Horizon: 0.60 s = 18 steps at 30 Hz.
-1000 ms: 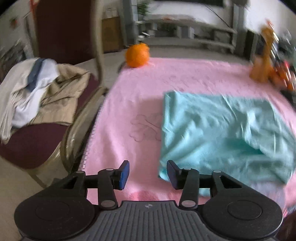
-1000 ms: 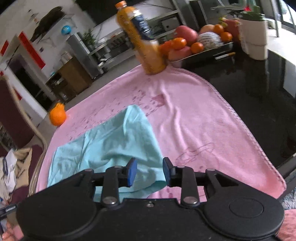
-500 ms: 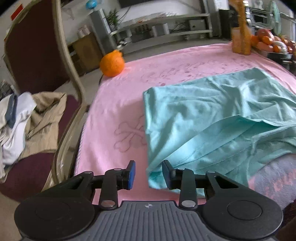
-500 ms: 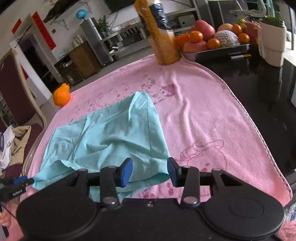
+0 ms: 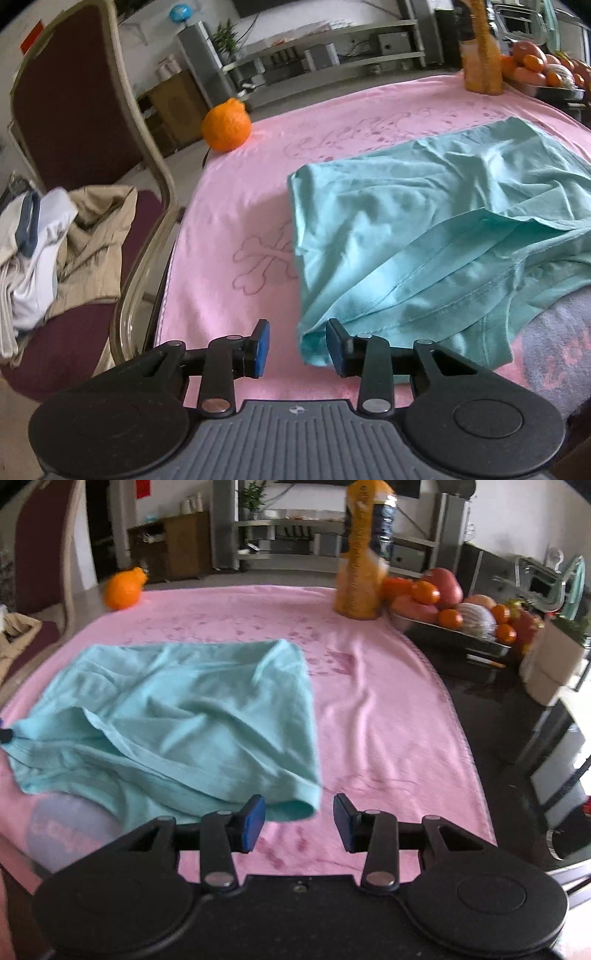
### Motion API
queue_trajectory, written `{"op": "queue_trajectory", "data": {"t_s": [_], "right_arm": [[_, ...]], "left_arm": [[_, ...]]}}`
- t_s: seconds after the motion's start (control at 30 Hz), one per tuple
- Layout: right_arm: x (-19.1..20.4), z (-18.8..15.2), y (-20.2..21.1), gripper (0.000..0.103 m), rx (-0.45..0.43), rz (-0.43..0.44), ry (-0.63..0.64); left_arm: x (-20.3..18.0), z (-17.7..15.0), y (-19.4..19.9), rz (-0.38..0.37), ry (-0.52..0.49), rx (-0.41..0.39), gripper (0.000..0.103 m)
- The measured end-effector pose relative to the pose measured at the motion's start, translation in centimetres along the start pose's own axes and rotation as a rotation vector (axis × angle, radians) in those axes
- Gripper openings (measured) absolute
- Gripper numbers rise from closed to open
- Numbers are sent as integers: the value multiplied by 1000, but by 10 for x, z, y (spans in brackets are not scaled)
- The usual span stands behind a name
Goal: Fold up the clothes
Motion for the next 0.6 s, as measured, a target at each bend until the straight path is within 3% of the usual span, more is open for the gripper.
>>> {"op": "queue_trajectory", "data": {"t_s": [0.3,0.47,0.6], "right_arm": [[8,0,-27,39,36,-92,93],[31,1,-27,39,-30,-79,226],[54,2,-25,37,-103,-119,394]], "left_arm": [[1,-4,-6,-25,55,47,36],[0,-5,-8,-32,65,58,36],[-2,-5,-8,-30,54,54,36]]}}
Point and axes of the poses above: each gripper's, at about its wrist camera, not at the fingertips, and y roughly against the way its jaws point, x to its left, z to its top, the point moved 6 cm from there along -y, roughly the way its jaws point, and after that the axes turned 1 degree about x, right-handed, at the moved point
